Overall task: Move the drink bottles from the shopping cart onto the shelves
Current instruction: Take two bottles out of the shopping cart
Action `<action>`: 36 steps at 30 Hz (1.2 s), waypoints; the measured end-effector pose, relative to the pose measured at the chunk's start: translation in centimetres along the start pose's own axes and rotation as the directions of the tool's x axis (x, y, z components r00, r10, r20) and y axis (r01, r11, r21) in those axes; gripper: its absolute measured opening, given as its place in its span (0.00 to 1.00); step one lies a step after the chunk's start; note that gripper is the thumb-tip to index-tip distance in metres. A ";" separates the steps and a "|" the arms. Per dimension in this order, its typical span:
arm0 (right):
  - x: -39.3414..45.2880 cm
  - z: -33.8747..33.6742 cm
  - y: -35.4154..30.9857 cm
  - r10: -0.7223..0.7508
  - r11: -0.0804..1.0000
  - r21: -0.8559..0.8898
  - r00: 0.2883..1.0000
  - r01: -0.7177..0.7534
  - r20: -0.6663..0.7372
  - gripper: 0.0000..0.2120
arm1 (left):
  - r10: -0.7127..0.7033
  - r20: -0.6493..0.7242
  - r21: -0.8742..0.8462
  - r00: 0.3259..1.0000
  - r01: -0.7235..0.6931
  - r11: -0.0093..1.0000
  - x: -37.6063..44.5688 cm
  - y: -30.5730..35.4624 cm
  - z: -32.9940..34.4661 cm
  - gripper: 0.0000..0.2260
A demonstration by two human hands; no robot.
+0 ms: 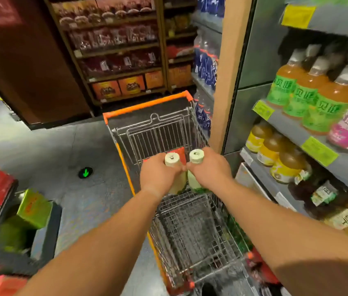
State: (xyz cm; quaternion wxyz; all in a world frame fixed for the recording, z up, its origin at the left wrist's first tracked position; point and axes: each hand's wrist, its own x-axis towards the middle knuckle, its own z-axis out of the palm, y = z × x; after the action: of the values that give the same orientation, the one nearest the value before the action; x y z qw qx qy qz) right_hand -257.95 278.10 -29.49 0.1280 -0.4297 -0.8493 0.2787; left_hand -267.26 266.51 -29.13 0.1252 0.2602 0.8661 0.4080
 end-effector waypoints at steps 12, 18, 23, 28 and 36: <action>21.7 27.3 16.0 0.190 0.980 0.035 0.975 -0.196 0.119 0.13 | -0.289 0.039 0.084 0.957 0.285 0.955 20.5 -22.5 24.1 0.17; 26.7 38.3 20.6 0.262 0.964 0.033 0.963 -0.264 0.064 0.18 | -0.292 0.037 0.120 0.956 0.286 0.951 25.3 -31.5 32.5 0.16; 29.5 41.9 23.2 0.263 0.965 -0.028 0.961 -0.262 0.078 0.19 | -0.284 0.080 0.107 0.955 0.275 0.955 28.0 -33.6 36.5 0.15; 31.6 42.0 24.2 0.263 0.963 -0.071 0.963 -0.259 0.056 0.20 | -0.258 0.119 0.039 0.959 0.255 0.966 29.7 -33.1 38.1 0.18; 31.3 40.7 23.3 0.259 0.956 -0.172 0.959 -0.238 0.112 0.34 | -0.308 0.202 0.020 0.930 0.310 0.950 29.3 -32.6 38.9 0.25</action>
State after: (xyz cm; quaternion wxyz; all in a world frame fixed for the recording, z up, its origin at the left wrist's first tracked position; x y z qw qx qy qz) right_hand -279.95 299.46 -76.85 0.0008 -0.5224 -0.8144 0.2527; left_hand -286.34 290.38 -79.16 0.2768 0.1600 0.8765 0.3600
